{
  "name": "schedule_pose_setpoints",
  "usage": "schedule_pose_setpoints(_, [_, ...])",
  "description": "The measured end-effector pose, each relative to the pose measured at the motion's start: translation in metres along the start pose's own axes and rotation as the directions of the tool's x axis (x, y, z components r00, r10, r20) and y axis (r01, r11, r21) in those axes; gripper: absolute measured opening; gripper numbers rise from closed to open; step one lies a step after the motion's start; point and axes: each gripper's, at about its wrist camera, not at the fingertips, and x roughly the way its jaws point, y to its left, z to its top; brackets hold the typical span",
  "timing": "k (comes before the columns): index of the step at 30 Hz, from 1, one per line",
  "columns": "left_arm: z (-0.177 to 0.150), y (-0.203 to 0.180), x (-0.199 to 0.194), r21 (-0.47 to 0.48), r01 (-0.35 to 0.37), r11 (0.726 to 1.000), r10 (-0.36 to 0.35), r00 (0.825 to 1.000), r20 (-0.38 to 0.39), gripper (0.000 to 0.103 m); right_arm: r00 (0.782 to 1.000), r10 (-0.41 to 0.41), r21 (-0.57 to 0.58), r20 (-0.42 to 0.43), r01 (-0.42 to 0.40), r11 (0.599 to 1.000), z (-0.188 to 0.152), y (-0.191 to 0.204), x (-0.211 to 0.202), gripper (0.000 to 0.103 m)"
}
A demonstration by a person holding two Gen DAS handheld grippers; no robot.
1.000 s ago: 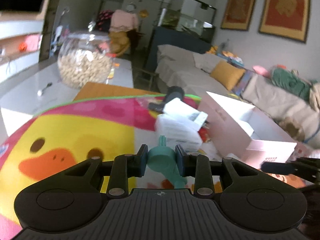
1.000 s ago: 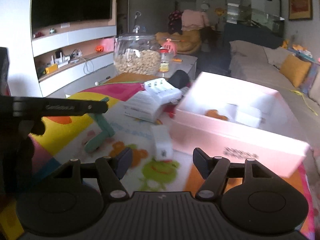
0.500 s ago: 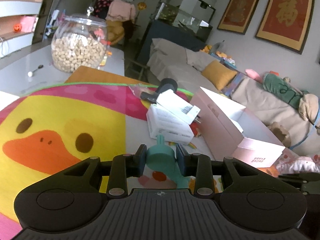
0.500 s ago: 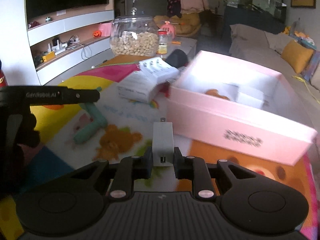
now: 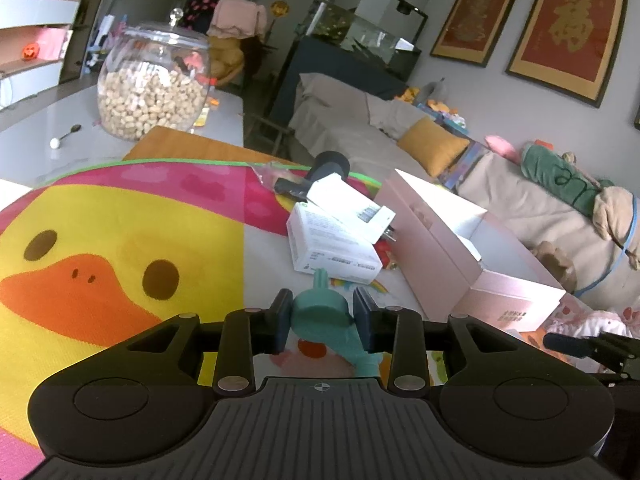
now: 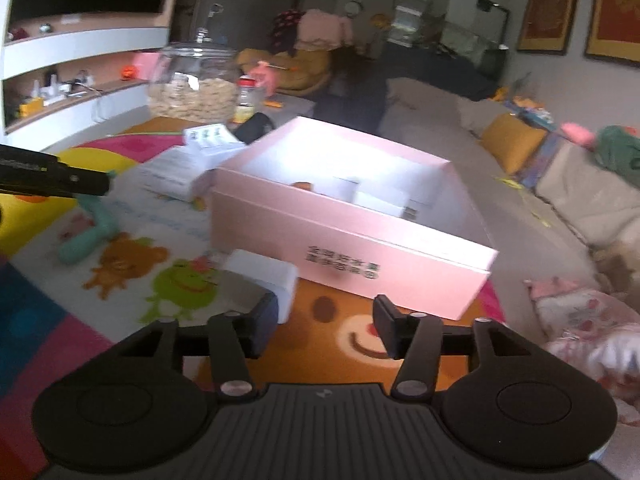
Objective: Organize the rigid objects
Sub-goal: 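Carry the fan and cube charger into the pink box and open both grippers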
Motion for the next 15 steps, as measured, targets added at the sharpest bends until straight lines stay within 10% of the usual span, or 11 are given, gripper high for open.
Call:
schedule_pose_setpoints(7, [-0.001, 0.000, 0.000, 0.000, 0.002, 1.000, -0.002, 1.000, -0.001, 0.037, 0.976, 0.217, 0.170, -0.034, -0.208, 0.963, 0.000, -0.007, 0.000, 0.068])
schedule_pose_setpoints(15, [-0.001, -0.001, 0.001, 0.008, 0.003, 1.000, -0.003, 1.000, 0.002, 0.037, 0.976, 0.212, 0.217, -0.056, -0.195, 0.956, 0.017, 0.002, 0.031, 0.068])
